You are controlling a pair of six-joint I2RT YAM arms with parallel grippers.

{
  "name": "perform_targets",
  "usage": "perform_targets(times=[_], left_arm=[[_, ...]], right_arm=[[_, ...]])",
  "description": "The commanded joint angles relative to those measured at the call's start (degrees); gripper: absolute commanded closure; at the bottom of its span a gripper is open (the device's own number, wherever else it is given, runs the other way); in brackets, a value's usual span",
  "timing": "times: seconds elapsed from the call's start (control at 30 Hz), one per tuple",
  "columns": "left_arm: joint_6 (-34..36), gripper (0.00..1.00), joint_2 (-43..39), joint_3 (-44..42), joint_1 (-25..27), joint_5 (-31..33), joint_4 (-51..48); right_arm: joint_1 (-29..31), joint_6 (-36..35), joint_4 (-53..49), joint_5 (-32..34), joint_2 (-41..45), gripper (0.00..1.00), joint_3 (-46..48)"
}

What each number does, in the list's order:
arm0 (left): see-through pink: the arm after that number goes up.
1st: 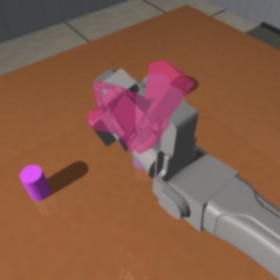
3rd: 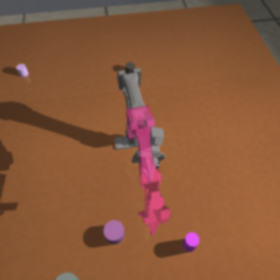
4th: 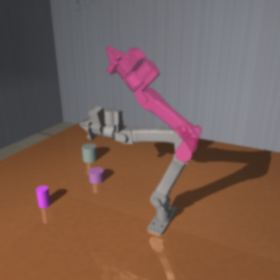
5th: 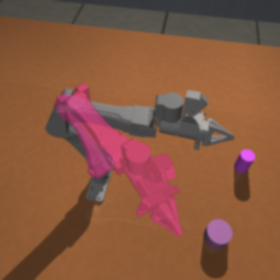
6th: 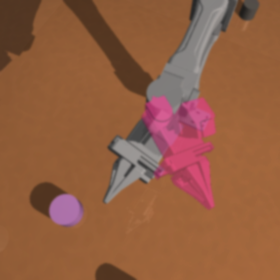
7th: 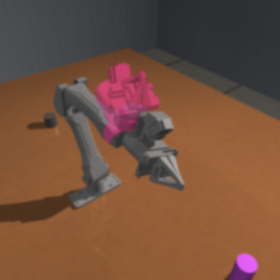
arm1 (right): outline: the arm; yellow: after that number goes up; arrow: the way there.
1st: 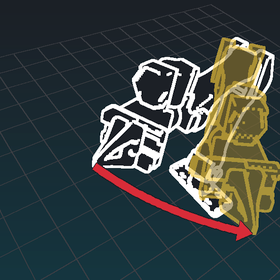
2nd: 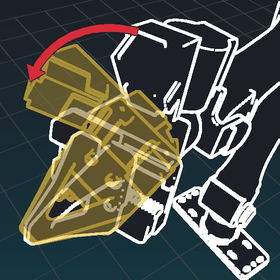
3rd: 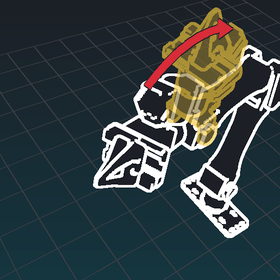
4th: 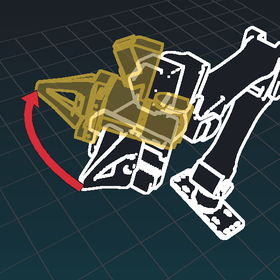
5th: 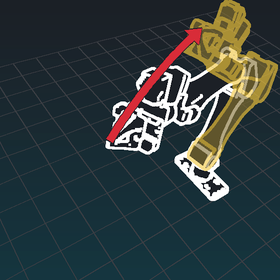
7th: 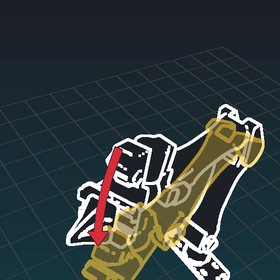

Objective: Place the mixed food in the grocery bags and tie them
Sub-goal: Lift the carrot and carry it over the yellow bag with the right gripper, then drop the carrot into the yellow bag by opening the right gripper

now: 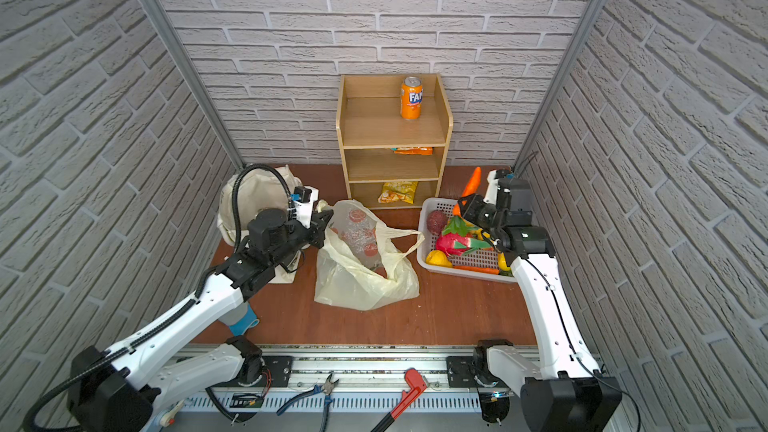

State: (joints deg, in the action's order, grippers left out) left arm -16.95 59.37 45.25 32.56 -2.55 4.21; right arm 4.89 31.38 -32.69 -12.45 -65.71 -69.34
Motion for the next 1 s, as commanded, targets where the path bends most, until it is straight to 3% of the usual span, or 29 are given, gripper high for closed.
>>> perform_targets(times=[0.0, 0.23, 0.4, 0.67, 0.97], left_arm=[[0.87, 1.0, 0.18, 0.19, 0.26, 0.49, 1.33], [0.89, 1.0, 0.73, 0.5, 0.4, 0.37, 1.32], [0.87, 1.0, 0.83, 0.66, 0.49, 0.3, 1.15], [1.37, 1.0, 0.32, 1.1, 0.5, 0.77, 0.45], [1.91, 1.0, 0.63, 1.79, 0.49, 0.79, 0.08]], right_arm=[[8.12, -3.46, 3.78, 3.72, -4.16, 0.84, -3.64], [23.32, -11.76, 9.3, 5.33, -15.46, 0.84, -9.85], [30.59, -16.4, 10.91, 5.68, -23.73, 0.84, -13.82], [35.16, -18.48, 10.73, 4.19, -31.4, 0.85, -14.49], [37.68, -23.48, 3.12, 3.28, -34.67, 0.85, -11.8]])
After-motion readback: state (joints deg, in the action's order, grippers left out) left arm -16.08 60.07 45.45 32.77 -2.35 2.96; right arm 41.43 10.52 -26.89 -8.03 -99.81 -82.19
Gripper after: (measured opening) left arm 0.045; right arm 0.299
